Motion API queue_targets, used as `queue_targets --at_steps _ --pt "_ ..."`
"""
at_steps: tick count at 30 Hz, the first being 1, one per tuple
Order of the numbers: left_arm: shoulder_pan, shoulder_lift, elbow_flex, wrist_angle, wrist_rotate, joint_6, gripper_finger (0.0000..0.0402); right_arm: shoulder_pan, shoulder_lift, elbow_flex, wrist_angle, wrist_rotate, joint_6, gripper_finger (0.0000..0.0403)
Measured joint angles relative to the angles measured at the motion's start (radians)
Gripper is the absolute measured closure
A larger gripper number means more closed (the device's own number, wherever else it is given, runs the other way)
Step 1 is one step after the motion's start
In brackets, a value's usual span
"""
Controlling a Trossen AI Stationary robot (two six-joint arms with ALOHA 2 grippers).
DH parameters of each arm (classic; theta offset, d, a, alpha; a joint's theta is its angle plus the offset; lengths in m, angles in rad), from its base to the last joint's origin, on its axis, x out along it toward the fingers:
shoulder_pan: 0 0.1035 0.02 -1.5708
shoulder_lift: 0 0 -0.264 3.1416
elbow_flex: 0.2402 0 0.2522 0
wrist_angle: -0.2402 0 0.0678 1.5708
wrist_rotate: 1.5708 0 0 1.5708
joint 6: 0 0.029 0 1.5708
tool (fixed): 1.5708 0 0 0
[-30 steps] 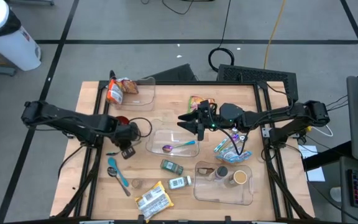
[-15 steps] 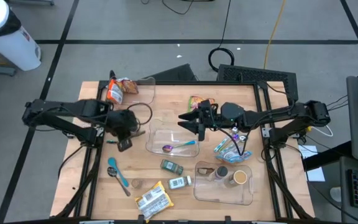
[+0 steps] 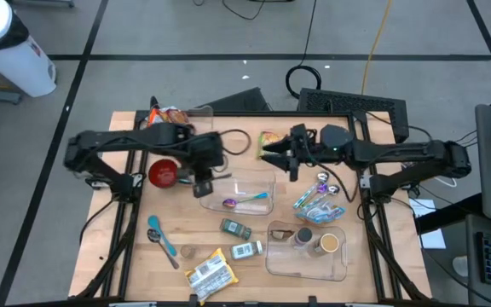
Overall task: Pick & Place Food Item
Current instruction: Put the left blue spoon into the middle transparent bin
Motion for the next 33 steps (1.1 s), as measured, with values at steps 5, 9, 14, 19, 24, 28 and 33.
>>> queue_targets --at_steps 5,9,14,19,24,28,33 --pt "-0.006 0.145 0.124 0.003 0.025 0.039 0.0401 -0.018 -0.085 0.000 -0.136 0.010 -0.020 0.0206" --pt "-0.014 0.229 0.199 0.008 0.028 0.049 0.0401 -0.018 -0.152 0.000 -0.271 0.096 -0.048 0.0206" --pt "-0.025 0.289 0.225 0.043 0.035 0.066 0.0401 -0.018 -0.228 0.000 -0.430 0.183 -0.060 0.0206" --pt "-0.025 0.337 0.225 0.085 0.043 0.065 0.0401 -0.017 -0.282 0.000 -0.495 0.189 -0.060 0.0206" --pt "-0.025 0.386 0.225 0.128 0.050 0.046 0.0401 -0.017 -0.292 0.000 -0.498 0.190 -0.060 0.0206" --pt "-0.025 0.430 0.225 0.135 0.055 0.041 0.0401 -0.017 -0.286 0.000 -0.505 0.188 -0.060 0.0206" --pt "-0.025 0.466 0.225 0.170 0.054 0.038 0.0401 -0.017 -0.295 -0.045 -0.477 0.188 -0.029 0.0206"
